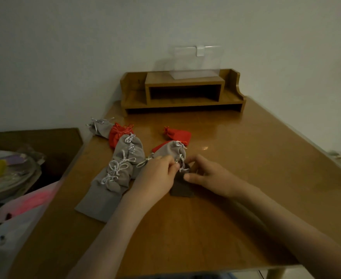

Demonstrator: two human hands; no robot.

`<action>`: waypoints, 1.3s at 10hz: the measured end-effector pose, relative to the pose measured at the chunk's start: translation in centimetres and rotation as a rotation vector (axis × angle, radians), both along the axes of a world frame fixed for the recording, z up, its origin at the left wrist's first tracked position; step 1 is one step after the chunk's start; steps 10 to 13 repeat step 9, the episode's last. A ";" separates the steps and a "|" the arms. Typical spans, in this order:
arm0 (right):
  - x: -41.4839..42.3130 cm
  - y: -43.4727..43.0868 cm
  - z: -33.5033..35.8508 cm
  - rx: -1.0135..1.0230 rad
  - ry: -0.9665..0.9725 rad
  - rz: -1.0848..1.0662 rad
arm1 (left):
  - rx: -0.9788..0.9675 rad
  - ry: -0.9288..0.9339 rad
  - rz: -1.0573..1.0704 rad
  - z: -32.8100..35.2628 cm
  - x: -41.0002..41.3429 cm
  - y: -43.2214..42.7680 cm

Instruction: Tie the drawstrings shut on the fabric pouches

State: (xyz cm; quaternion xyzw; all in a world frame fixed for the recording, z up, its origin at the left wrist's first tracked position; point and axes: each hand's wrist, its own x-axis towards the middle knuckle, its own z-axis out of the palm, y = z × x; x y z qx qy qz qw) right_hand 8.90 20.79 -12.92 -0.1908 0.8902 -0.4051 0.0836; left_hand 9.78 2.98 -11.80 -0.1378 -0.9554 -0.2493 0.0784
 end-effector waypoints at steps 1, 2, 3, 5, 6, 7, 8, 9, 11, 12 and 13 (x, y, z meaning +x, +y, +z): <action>-0.1 -1.2 -0.1 0.079 0.095 -0.039 | 0.108 0.073 0.039 -0.1 1.1 -1.0; -0.1 -1.7 -0.4 0.060 0.101 -0.099 | -0.120 0.188 0.223 0.2 2.2 -2.7; -0.2 -2.2 -0.9 0.082 0.135 -0.144 | -0.366 0.014 0.352 -0.1 3.0 -5.4; -0.1 -3.4 -1.1 0.116 0.174 -0.181 | -0.295 -0.314 0.360 -1.6 2.7 -7.2; 0.0 -4.1 -1.1 0.136 0.183 -0.215 | -0.149 -0.314 0.389 -1.2 1.7 -5.7; 0.1 -4.7 -1.0 0.157 0.187 -0.224 | -0.125 -0.337 0.436 -1.0 0.7 -4.1; 0.3 -4.9 -1.0 0.126 0.181 -0.257 | -0.143 -0.295 0.491 -0.9 0.5 -2.9; 0.5 -4.6 -0.6 0.142 0.241 -0.348 | -0.143 -0.165 0.498 -0.7 0.7 -2.5; 0.5 -4.6 -0.6 0.142 0.241 -0.348 | -0.143 -0.165 0.498 -0.7 0.7 -2.5; 0.5 -4.6 -0.6 0.142 0.241 -0.348 | -0.143 -0.165 0.498 -0.7 0.7 -2.5; 0.5 -4.6 -0.6 0.142 0.241 -0.348 | -0.143 -0.165 0.498 -0.7 0.7 -2.5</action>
